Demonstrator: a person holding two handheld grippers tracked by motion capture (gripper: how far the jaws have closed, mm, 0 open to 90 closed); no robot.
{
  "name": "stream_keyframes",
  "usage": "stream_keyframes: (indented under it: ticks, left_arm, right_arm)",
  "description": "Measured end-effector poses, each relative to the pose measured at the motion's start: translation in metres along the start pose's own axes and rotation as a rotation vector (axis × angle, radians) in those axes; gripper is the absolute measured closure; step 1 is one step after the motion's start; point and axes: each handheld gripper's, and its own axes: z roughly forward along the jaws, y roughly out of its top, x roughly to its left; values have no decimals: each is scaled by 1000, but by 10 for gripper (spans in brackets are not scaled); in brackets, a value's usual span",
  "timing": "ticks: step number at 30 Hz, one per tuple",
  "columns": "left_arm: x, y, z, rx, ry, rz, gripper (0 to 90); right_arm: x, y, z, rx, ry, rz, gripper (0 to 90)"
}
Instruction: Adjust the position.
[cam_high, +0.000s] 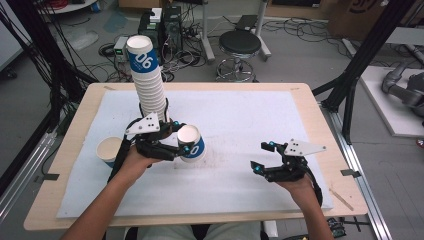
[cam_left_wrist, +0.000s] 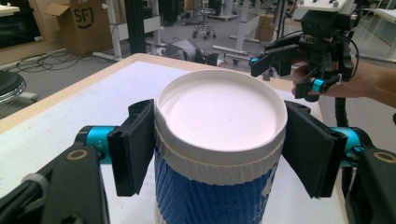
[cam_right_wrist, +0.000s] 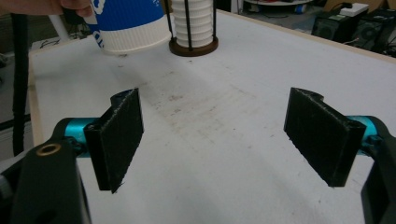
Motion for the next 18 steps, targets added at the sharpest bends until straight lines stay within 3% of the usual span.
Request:
stream_keyframes:
  ticks: [8, 18]
  left_arm:
    - [-10, -3, 11, -1, -1, -3, 298]
    - [-20, 1, 26, -9, -47, 5, 299]
  right_arm:
    - [10, 3, 14, 14, 68, -13, 203]
    - [19, 13, 30, -16, 148, -42, 203]
